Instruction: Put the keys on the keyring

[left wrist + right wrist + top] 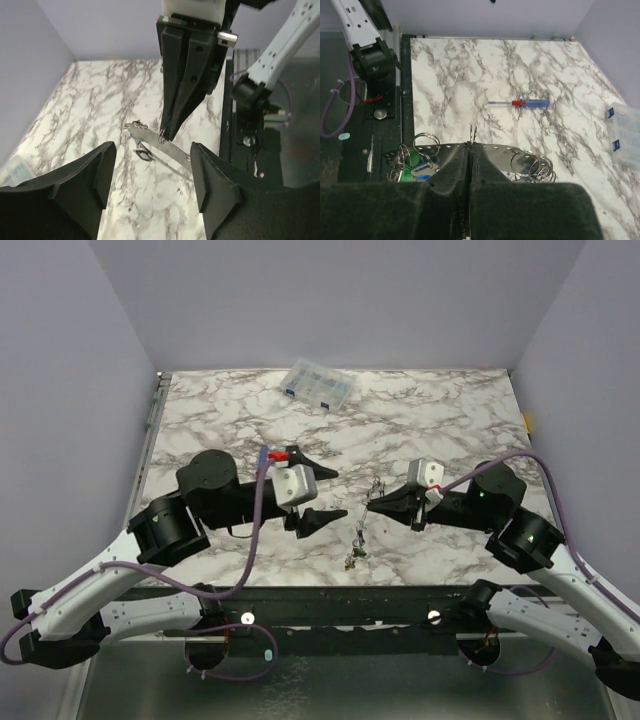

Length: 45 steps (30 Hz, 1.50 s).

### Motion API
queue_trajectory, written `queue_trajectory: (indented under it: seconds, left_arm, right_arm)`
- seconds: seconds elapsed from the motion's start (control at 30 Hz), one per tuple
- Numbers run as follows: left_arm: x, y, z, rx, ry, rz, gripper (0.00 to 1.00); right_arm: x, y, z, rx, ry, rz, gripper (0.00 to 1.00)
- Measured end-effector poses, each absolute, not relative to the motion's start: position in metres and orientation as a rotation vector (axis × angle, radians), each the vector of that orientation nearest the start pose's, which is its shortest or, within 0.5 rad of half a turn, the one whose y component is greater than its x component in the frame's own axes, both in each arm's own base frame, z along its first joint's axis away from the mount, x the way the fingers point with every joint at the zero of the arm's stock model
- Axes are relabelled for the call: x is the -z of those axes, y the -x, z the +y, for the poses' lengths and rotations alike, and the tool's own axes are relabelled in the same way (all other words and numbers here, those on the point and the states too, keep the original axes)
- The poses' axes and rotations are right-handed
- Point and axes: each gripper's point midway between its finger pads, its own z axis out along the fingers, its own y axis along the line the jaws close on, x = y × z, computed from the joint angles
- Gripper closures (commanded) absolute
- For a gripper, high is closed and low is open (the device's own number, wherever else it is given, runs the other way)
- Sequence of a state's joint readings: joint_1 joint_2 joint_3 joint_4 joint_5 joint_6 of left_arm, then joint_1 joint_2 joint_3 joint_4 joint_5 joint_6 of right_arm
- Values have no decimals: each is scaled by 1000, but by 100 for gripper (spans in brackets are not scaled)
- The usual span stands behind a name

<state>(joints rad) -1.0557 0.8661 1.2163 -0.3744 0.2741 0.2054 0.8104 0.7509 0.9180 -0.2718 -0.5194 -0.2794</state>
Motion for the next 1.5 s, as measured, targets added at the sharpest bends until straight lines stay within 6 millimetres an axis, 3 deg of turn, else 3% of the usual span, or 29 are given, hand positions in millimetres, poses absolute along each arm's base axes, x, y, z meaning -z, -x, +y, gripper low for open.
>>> queue_trajectory:
  seconds: [0.13, 0.27, 0.37, 0.8, 1.5]
  left_arm:
    - [-389, -120, -299, 829, -1292, 1257, 39]
    - [-351, -126, -317, 803, -1443, 1325, 45]
    - [-337, -127, -323, 795, -1508, 1344, 49]
    - [-341, -131, -334, 776, -1574, 1286, 57]
    - [-325, -137, -344, 751, -1640, 1301, 75]
  right_arm:
    - [-321, -138, 257, -827, 1243, 1274, 99]
    - [-318, -136, 254, -827, 1258, 1301, 99]
    - [-318, -135, 253, -827, 1264, 1310, 99]
    - [-315, -134, 252, -828, 1272, 1325, 99]
    - [-314, -132, 249, -823, 1284, 1334, 99]
